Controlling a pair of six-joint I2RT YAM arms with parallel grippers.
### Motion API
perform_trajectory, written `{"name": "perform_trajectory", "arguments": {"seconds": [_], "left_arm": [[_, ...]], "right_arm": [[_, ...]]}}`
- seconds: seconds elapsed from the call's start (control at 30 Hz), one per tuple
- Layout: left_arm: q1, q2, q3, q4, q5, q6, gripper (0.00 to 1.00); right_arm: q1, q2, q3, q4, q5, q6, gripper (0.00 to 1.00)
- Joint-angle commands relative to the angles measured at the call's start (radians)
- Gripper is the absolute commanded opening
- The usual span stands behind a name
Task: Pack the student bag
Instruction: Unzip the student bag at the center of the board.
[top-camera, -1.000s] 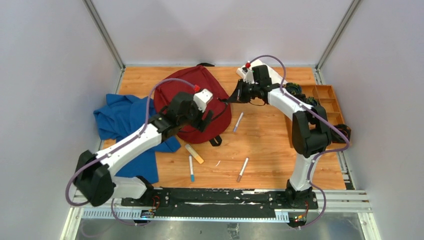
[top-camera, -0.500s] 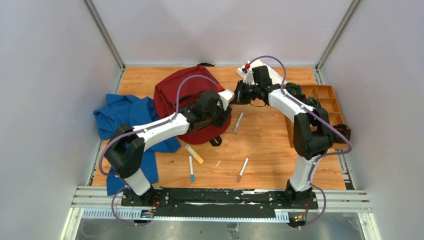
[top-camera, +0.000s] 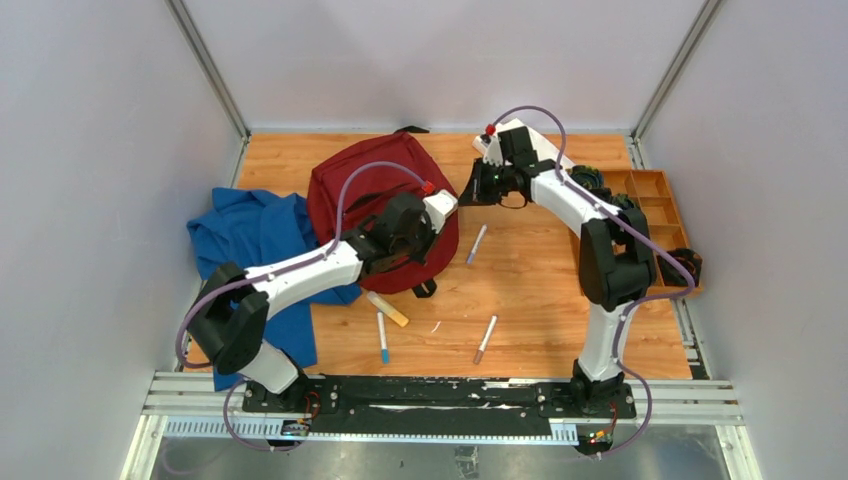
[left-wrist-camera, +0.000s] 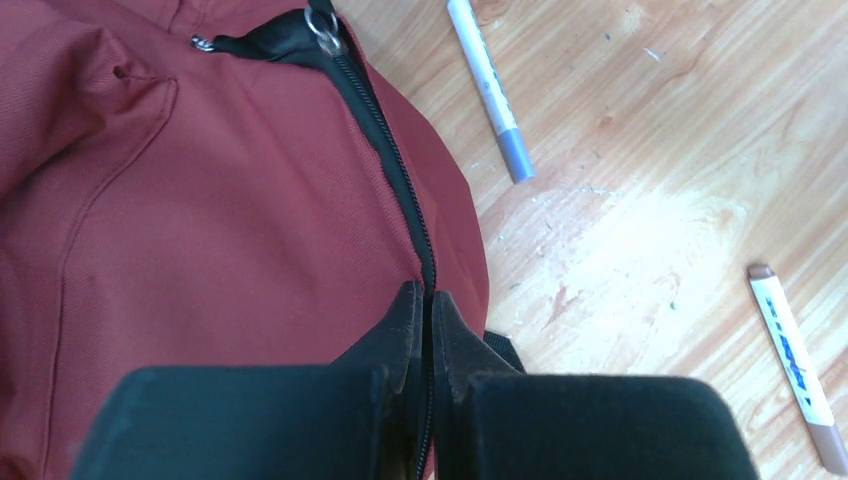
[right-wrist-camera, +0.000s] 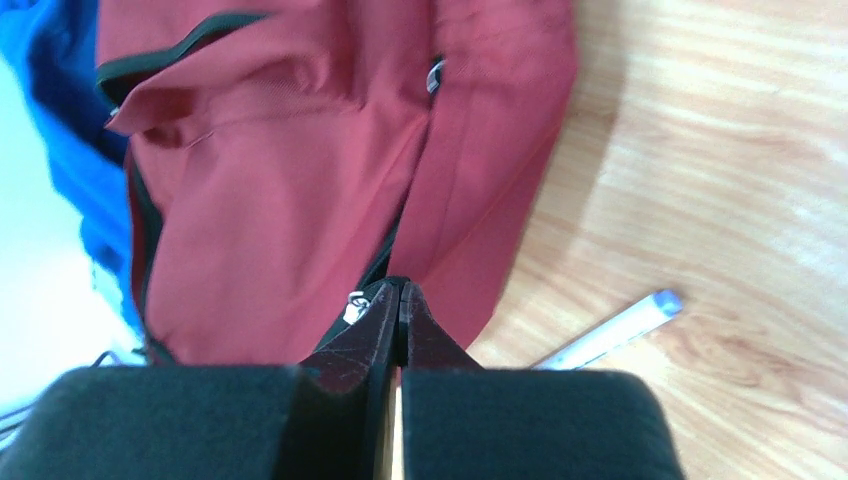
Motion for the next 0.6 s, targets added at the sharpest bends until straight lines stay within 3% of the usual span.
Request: {"name": "perform_trajectory", "arguments": {"seconds": [0.0, 0.57], "left_arm": [[-0.007, -0.096, -0.074, 0.021, 0.048, 0.023, 0.00], [-0.008, -0.270, -0.210, -0.022, 0.143, 0.031, 0.00]], "right_arm": [[0.001, 0.087, 0.121, -0.051, 0.164, -0.081, 0.00], [-0.015, 0.438, 0.622, -0.123, 0.240, -0.048, 0.00]]}}
